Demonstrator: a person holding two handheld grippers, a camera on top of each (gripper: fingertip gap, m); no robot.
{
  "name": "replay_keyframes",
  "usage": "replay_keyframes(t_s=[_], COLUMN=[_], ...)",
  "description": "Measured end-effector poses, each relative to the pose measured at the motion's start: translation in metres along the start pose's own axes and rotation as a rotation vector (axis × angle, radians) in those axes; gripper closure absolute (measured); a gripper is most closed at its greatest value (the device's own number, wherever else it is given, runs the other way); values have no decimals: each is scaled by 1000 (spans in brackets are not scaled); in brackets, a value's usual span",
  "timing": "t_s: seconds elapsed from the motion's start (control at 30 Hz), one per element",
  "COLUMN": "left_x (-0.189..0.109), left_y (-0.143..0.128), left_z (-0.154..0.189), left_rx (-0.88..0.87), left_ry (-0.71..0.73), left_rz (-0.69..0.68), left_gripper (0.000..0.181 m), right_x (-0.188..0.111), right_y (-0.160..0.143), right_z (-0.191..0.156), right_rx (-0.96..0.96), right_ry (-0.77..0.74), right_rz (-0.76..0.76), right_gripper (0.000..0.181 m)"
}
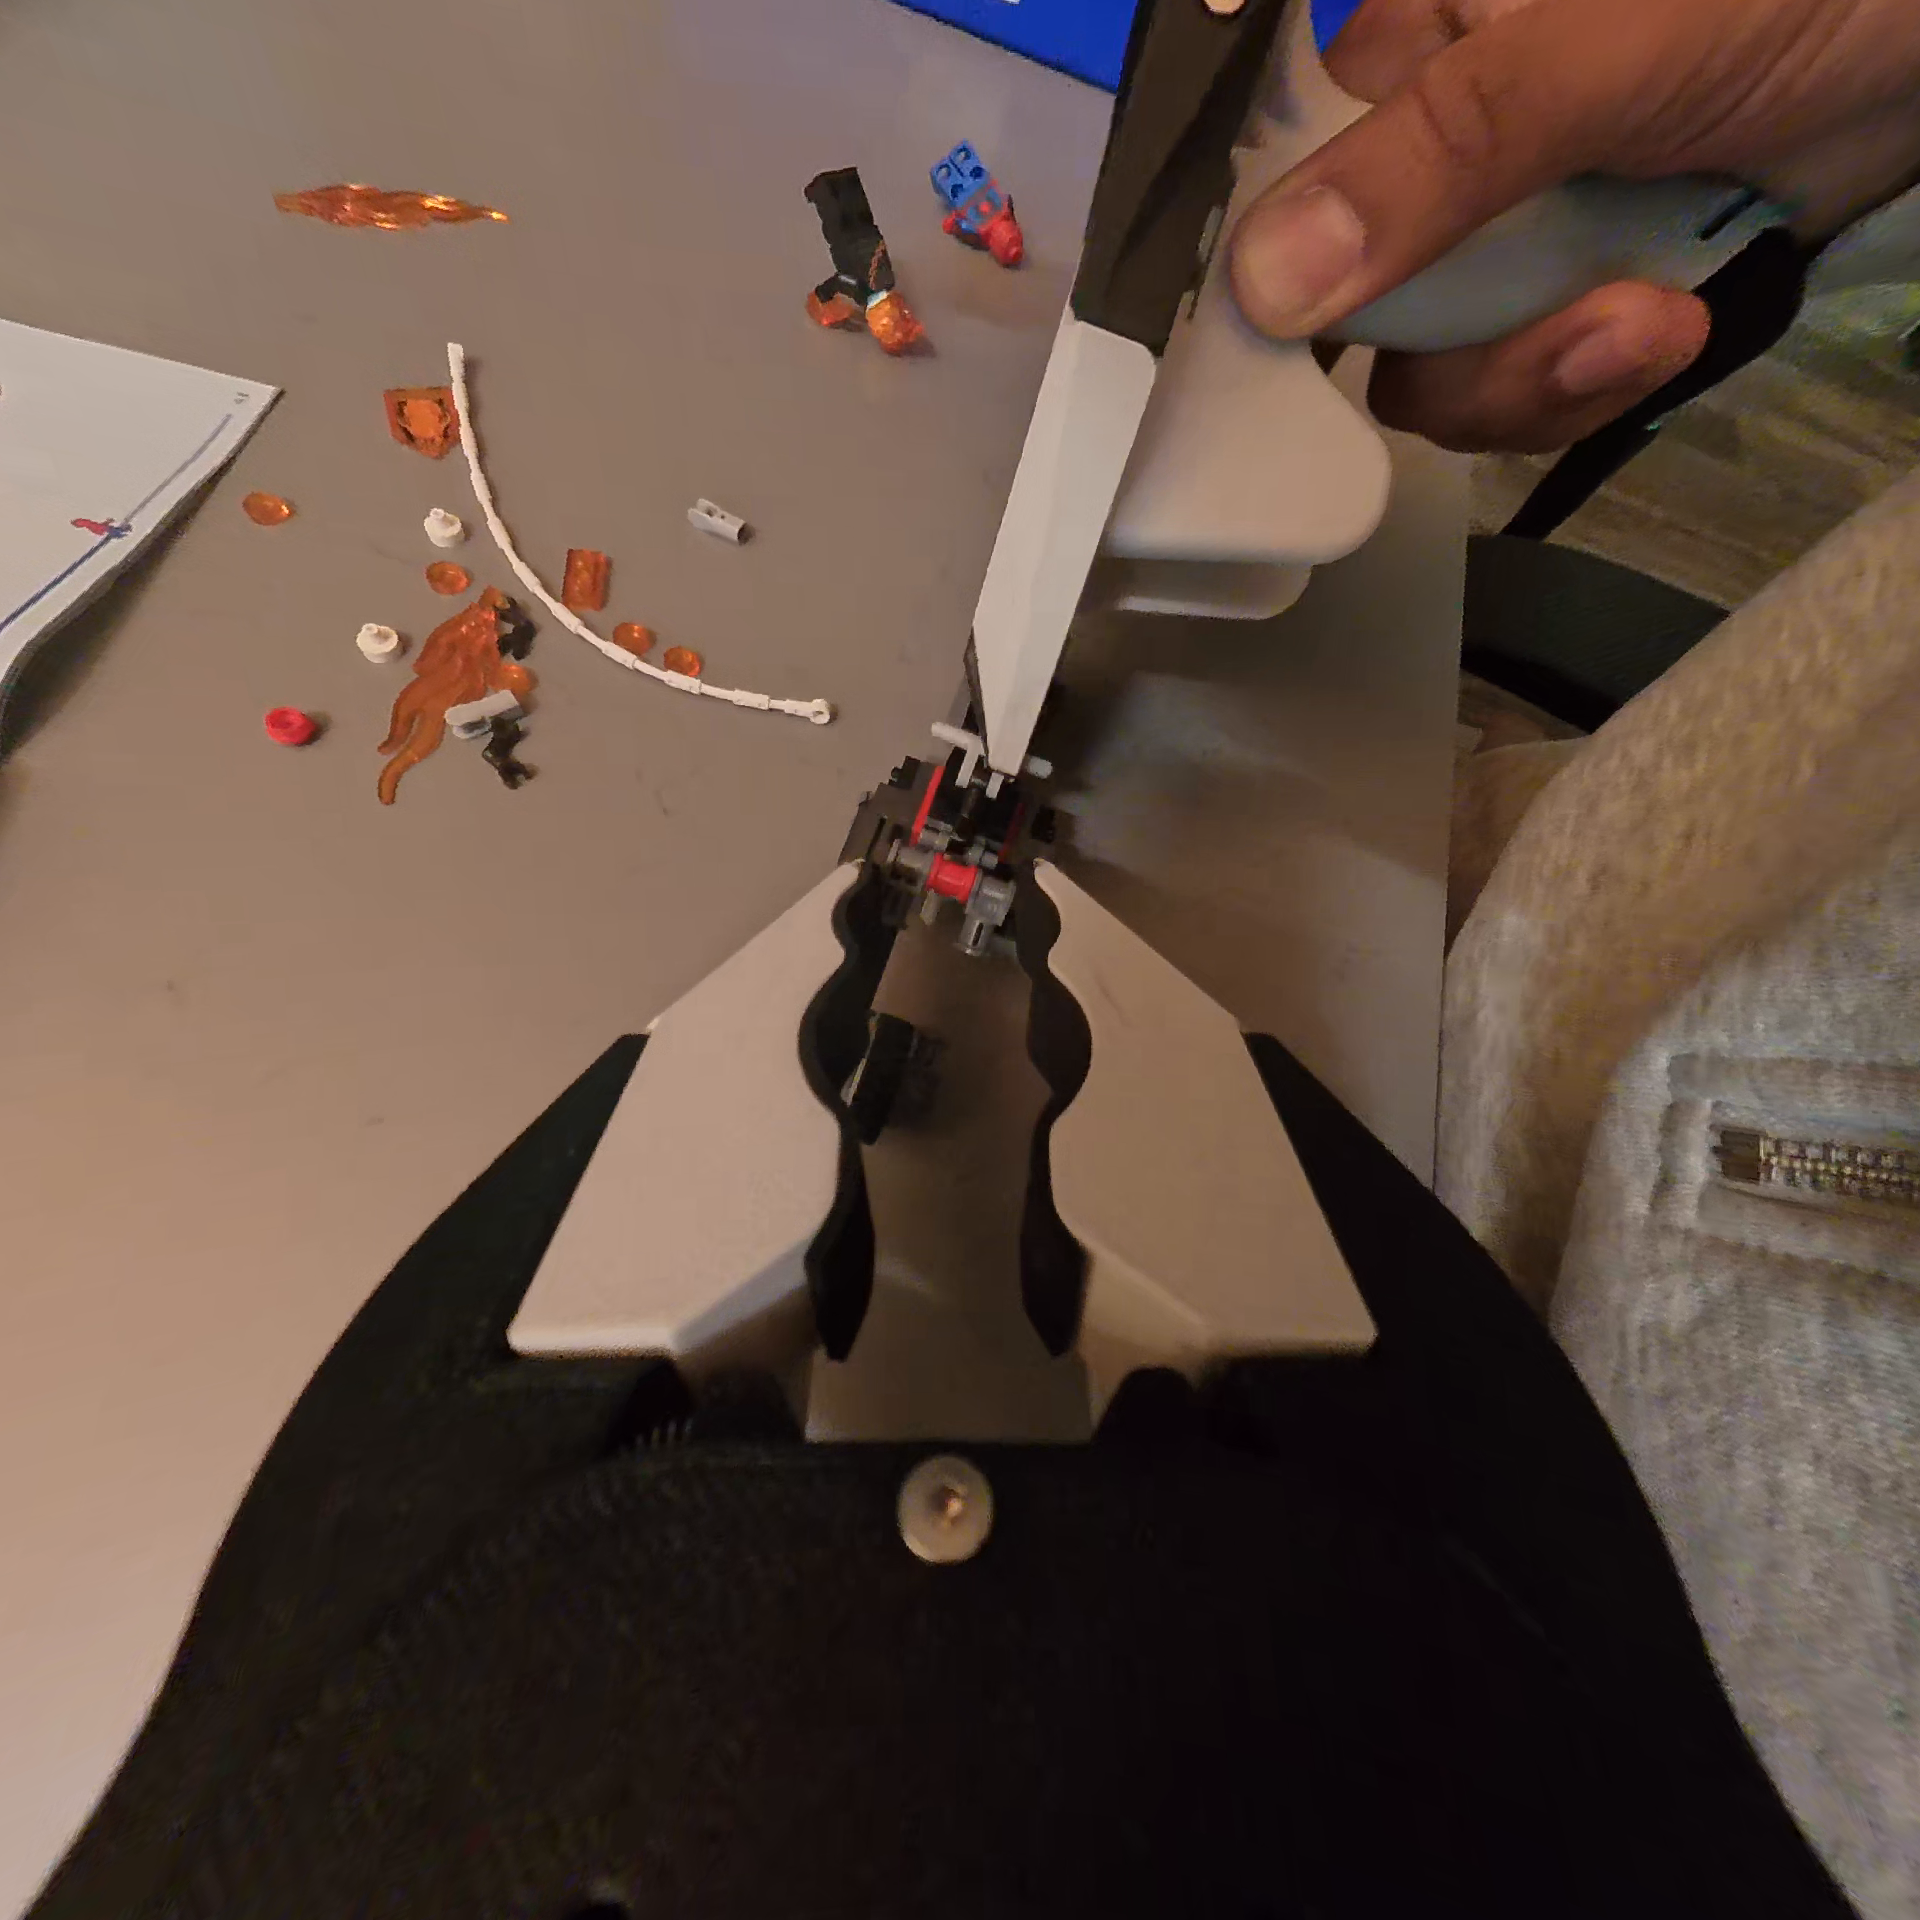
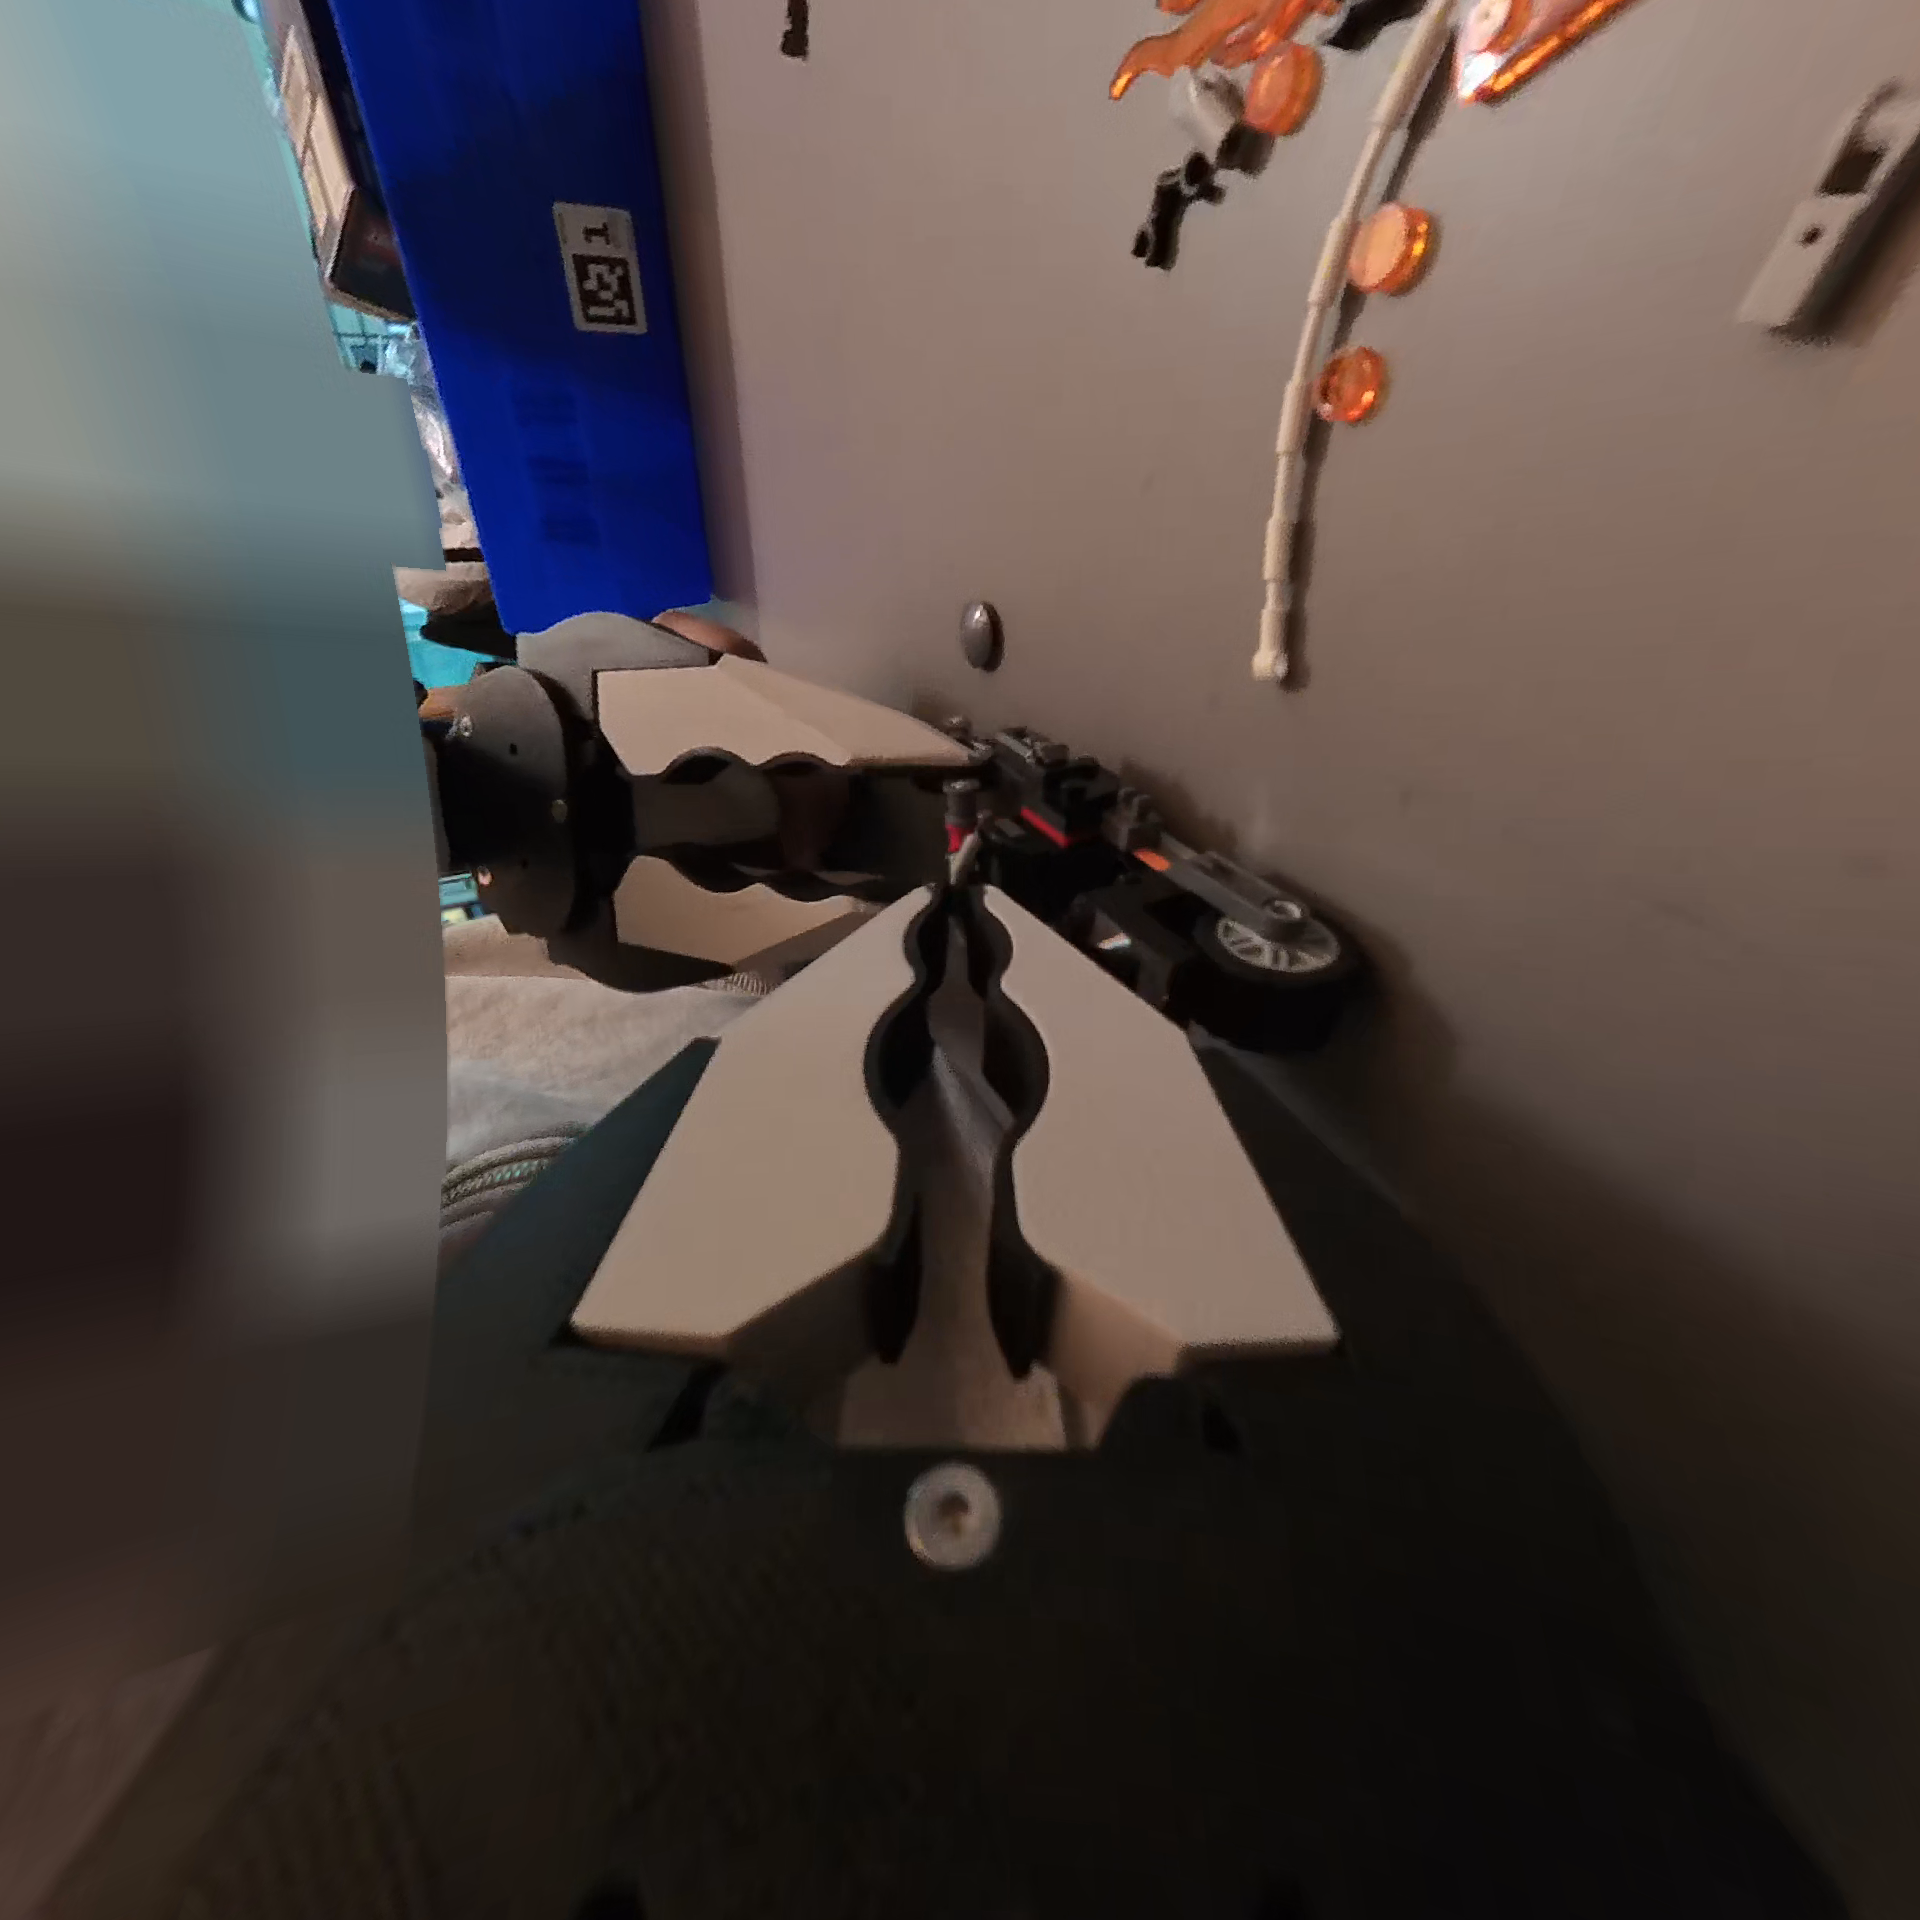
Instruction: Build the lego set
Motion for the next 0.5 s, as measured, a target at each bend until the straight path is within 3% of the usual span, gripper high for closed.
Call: replay_keyframes(t_s=[0.5], left_x=[1], left_y=[0], left_z=[4], left_rx=[23], left_ry=[55], left_rz=[-6], left_gripper=[156], right_x=[1], right_y=[2], right_z=[-12], right_rx=[13], right_ry=[-215], right_rz=[15], right_gripper=[181])
Point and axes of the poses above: each gripper's, where its closed fingertips meet, x out along the fingers, y out of its top, z = x × y across the jaws, the point moved 8 cm from there along -x, back along the fingers, and after that the axes turned 11 degrees about -z, right-handed, at the moved point
